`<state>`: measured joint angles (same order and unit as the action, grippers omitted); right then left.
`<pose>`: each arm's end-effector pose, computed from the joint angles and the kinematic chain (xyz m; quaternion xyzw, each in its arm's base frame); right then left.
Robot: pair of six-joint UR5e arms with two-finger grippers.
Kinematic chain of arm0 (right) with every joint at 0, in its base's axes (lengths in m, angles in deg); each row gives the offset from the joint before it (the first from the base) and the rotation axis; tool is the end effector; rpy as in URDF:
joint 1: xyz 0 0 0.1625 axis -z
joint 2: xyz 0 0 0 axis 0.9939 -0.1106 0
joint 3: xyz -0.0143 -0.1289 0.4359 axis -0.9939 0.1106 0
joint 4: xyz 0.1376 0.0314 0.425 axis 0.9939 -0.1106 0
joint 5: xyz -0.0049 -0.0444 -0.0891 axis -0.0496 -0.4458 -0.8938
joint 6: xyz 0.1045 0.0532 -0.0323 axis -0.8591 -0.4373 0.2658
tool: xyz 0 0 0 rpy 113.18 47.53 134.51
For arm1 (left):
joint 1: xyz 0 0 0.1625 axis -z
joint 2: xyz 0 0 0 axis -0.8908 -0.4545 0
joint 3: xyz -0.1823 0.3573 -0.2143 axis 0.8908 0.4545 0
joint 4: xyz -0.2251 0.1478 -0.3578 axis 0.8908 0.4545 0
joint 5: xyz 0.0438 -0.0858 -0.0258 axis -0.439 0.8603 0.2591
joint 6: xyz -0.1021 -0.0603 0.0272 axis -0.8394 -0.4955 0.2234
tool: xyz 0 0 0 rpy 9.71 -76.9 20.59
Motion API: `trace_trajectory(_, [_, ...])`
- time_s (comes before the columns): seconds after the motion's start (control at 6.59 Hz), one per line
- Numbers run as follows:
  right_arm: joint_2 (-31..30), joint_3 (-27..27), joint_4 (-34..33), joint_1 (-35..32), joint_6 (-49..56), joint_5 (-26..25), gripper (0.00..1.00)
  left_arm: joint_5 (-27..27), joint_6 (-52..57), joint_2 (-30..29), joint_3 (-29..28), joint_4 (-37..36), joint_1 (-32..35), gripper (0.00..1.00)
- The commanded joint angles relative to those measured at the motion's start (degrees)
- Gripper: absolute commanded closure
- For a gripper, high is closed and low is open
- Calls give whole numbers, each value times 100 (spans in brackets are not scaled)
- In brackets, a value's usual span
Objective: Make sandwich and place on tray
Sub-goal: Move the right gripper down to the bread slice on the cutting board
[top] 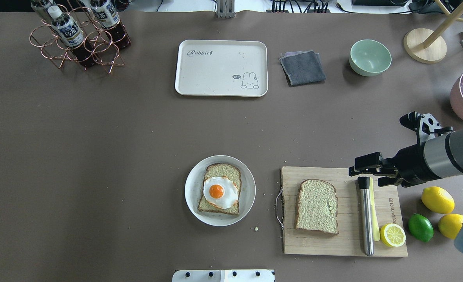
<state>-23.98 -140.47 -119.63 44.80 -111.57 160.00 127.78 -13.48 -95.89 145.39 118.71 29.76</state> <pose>-0.3323 -0.3523 0.4293 -0.0468 -0.5395 0.0923 0.8356 -0.0561 -0.3680 0.5982 0.1267 0.4254 0.0327 0.8955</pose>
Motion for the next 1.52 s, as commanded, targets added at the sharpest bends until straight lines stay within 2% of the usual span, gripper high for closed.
trace_trajectory(0.0, [56, 428, 608, 385, -45, -366, 3, 0, 14, -24, -4, 88, -53, 2])
trace_trajectory(0.46, [178, 656, 618, 1027, -1, -999, 20, -17, 14, -68, -22, 167, -53, 2])
trace_trajectory(0.76, [538, 1060, 618, 1274, 7, -1019, 25, -44, 14, -68, -31, 167, -53, 2])
trace_trajectory(0.91, [539, 1105, 627, 1292, 25, -1010, 35, -44, 5, -68, -40, 167, -53, 2])
trace_trajectory(1.06, [513, 1088, 627, 1301, -10, -984, 61, -44, 14, -60, -31, 167, -45, 2])
trace_trajectory(1.21, [495, 957, 618, 1292, -27, -862, 100, -44, 14, -33, -40, 167, -53, 2])
trace_trajectory(1.37, [539, 921, 618, 1275, -28, -756, 100, -44, 14, -16, -40, 176, -45, 2])
